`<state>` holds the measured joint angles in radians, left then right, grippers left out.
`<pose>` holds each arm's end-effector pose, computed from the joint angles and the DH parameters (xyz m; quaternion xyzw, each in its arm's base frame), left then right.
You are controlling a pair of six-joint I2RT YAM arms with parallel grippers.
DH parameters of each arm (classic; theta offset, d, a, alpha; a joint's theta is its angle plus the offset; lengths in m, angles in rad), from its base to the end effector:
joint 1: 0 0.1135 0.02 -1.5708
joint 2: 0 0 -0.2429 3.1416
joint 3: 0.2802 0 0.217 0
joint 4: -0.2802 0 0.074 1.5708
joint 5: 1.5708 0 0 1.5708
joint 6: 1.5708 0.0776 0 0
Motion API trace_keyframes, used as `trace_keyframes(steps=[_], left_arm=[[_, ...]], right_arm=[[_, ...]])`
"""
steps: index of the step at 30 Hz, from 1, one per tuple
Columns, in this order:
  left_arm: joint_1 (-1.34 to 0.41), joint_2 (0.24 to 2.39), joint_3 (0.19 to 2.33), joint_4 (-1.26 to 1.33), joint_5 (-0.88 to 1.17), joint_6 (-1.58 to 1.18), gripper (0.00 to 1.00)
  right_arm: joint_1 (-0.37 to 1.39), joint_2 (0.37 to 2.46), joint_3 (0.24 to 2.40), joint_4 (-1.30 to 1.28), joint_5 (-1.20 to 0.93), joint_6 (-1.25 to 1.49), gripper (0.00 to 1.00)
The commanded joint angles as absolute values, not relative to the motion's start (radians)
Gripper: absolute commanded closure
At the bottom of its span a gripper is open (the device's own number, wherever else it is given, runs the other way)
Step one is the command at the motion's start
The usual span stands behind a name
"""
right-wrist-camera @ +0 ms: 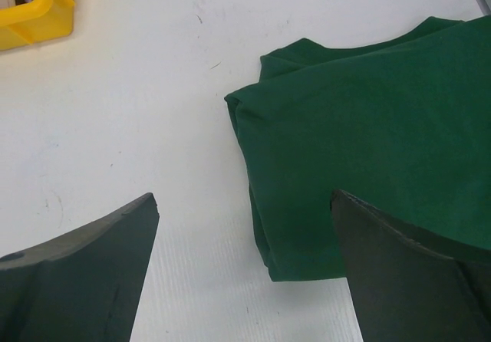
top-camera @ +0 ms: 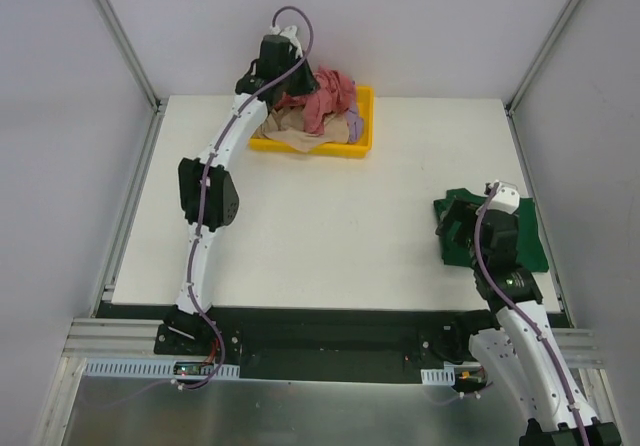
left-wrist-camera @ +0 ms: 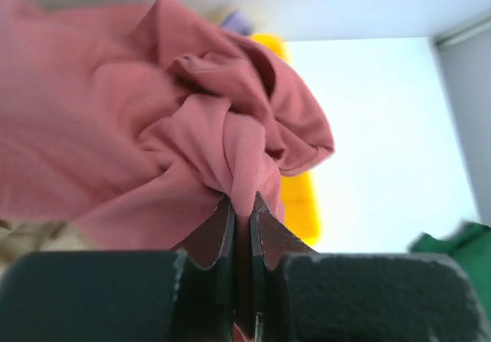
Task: Fold and stack the t-shirts
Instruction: Grab crumpled tshirt from bin with the left arm, then move the tshirt to the center of the board
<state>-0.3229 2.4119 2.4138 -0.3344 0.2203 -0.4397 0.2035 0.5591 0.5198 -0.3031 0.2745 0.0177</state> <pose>0.5171 -0.1909 0.2870 0.0164 0.8118 -0.2977 0.5021 0.1657 0.0127 0.2442 0.0034 0.8134 -0.0481 0.5797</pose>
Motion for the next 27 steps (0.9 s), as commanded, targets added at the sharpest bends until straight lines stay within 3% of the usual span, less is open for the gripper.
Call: trace_keyframes(steps=[1,11,15,19,22,23,26,27], left_arm=[[-0.416,2.044,2.482,-0.221,0.282,-0.345,1.00],[-0.563,1.718,2.281,-0.179,0.209,-0.285,1.00],[-0.563,1.626,2.101,-0.179,0.146,-0.301,1.00],[-0.563,1.465,1.766,-0.179,0.091,-0.304,0.97],[-0.537,1.376,1.519,-0.186,-0.168,-0.302,0.71],[-0.510,1.358,1.464,-0.205,-0.216,-0.326,0.47],[-0.347,1.339,1.332,-0.334,-0.189,-0.452,0.01],[-0.306,1.338,1.307,-0.394,-0.169,-0.481,0.01]], right_arm=[[0.201,0.526,0.522,-0.279,0.279,0.015,0.04],[0.201,0.451,0.509,-0.285,0.256,0.049,0.04],[0.202,0.419,0.509,-0.293,0.235,0.052,0.04],[0.202,0.402,0.502,-0.305,0.242,0.063,0.04],[0.202,0.402,0.502,-0.327,0.245,0.075,0.04],[0.199,0.406,0.503,-0.336,0.238,0.080,0.04],[0.201,0.432,0.515,-0.368,0.174,0.081,0.04],[0.201,0.446,0.520,-0.382,0.138,0.081,0.04]])
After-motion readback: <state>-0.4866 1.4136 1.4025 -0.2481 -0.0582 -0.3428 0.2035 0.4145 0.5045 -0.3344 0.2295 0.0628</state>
